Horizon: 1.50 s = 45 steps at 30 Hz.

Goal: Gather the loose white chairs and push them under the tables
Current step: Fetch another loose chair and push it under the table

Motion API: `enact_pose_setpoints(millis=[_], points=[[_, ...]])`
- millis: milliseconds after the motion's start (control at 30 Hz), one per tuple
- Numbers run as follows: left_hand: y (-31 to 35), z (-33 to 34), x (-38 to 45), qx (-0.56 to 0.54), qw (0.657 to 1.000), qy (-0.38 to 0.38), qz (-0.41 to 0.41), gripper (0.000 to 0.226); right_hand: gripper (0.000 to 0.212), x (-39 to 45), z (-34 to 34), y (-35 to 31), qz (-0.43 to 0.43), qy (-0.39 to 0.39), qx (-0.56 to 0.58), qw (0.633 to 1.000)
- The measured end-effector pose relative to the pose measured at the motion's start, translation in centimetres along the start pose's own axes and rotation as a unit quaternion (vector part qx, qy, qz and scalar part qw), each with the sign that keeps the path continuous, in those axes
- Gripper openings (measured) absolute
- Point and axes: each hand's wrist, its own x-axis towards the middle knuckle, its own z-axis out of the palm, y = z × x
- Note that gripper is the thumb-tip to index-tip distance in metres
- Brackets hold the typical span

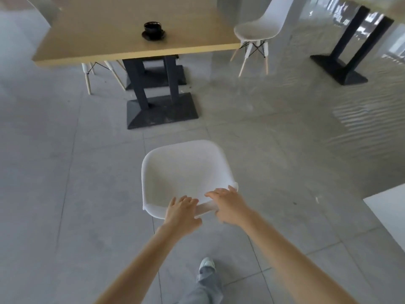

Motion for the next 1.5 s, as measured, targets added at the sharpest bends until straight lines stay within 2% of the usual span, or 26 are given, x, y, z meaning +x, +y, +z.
enact_pose_setpoints(millis=[133, 233, 400, 500, 600, 700, 900, 1500], points=[[0.4, 0.8, 0.2, 0.03, 0.999, 0.031, -0.032, 0.027, 0.039, 0.8, 0.8, 0.6, -0.035, 0.005, -0.046, 0.998], [0.6, 1.1, 0.2, 0.045, 0.997, 0.041, -0.05, 0.029, 0.028, 0.9, 1.1, 0.6, -0.075, 0.028, -0.065, 0.995], [0.6, 1.5, 0.5, 0.06, 0.996, 0.036, -0.05, 0.028, 0.028, 1.2, 1.6, 0.6, -0.132, 0.055, -0.092, 0.986], [0.5, 1.6, 0.6, 0.074, 0.996, 0.025, -0.051, 0.028, 0.029, 1.6, 1.6, 0.6, -0.146, 0.066, -0.1, 0.982], [0.4, 1.5, 0.9, 0.086, 0.995, 0.022, -0.052, 0.03, 0.021, 1.7, 0.6, 0.3, -0.149, 0.099, -0.142, 0.974], [0.2, 1.4, 1.4, 0.087, 0.995, 0.022, -0.052, 0.03, 0.03, 2.2, 0.5, 0.5, -0.146, 0.107, -0.151, 0.972], [-0.7, 0.1, 3.9, 0.081, 0.995, 0.031, -0.057, 0.029, 0.033, 5.0, -0.8, 1.1, -0.147, 0.113, -0.121, 0.975], [-9.9, -9.1, 19.9, 0.059, 0.996, 0.042, -0.056, 0.028, 0.031, 24.0, -8.7, 2.6, -0.157, 0.15, -0.129, 0.968]])
